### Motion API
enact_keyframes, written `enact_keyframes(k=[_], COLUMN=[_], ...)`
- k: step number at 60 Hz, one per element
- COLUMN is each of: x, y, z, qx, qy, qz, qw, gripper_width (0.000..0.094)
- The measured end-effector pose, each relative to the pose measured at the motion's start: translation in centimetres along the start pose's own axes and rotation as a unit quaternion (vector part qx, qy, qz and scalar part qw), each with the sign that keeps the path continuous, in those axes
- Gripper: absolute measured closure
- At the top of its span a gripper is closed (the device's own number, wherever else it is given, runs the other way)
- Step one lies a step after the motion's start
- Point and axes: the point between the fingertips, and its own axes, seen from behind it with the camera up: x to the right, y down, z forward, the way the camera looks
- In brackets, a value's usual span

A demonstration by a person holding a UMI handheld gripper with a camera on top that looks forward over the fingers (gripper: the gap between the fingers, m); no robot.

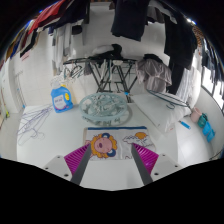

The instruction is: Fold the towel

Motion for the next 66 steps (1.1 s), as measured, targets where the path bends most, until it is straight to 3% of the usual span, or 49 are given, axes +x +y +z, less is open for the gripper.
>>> enact_keyframes(k=[17,42,45,48,56,61,66], x=[-10.0,-13.5,-13.1,-12.5,-10.1,-10.2,-10.4], y=[0.3,5.0,5.5,5.9,5.5,5.6,5.4], z=[7.5,20.5,21.2,21.6,21.9,22.0,21.6], qx=[-0.006,-0.035,-0.039,-0.039,-0.01,-0.009,-0.03], qy=[-0.036,-0.041,-0.033,-0.023,0.024,0.028,0.001], qz=[-0.019,-0.013,-0.014,-0.013,-0.052,-0.064,-0.033], qw=[0.999,0.998,0.999,0.999,0.998,0.998,0.999], gripper_width=[0.0083,0.0121,0.0197,0.0343,0.0867,0.0901,0.0907])
